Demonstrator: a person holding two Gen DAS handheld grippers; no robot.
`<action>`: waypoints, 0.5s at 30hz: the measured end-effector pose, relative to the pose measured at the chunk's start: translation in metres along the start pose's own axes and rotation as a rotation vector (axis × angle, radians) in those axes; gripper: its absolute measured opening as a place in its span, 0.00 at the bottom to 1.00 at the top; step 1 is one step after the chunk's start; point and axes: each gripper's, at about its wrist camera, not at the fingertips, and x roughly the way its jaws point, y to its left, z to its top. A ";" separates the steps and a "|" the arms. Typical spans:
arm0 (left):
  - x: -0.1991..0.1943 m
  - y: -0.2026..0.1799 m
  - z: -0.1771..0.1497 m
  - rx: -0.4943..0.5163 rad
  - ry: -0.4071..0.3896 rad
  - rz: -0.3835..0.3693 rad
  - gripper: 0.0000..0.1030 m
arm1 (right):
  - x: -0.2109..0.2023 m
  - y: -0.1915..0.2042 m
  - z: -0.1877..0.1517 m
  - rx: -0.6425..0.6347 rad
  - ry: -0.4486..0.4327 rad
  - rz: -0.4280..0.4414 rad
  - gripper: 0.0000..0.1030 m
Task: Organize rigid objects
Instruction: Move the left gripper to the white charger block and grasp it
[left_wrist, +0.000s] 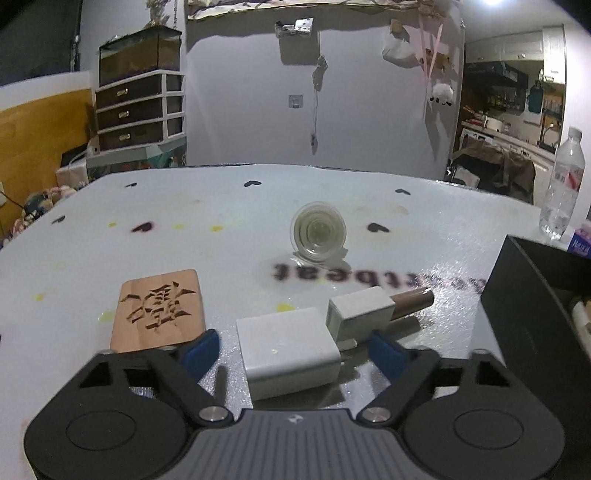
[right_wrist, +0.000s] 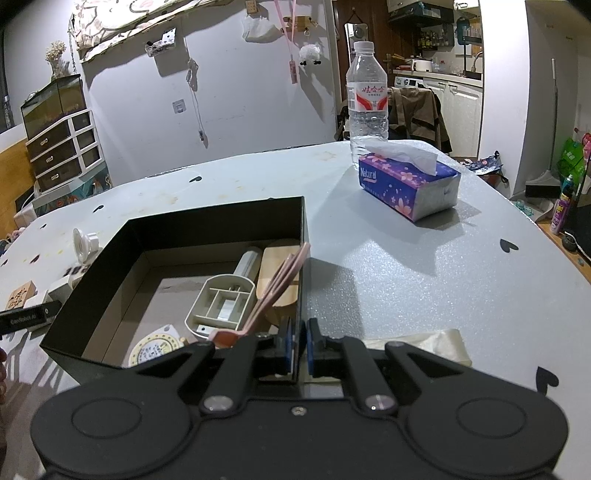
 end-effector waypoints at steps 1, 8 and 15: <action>0.002 -0.001 -0.001 0.012 0.004 0.003 0.71 | 0.001 0.000 0.000 0.001 0.001 0.000 0.08; 0.002 0.000 -0.004 0.021 0.000 -0.012 0.68 | 0.002 0.000 -0.001 0.001 0.003 -0.002 0.08; -0.009 0.005 -0.011 0.005 0.000 -0.028 0.68 | 0.002 0.000 0.000 0.000 0.003 -0.003 0.08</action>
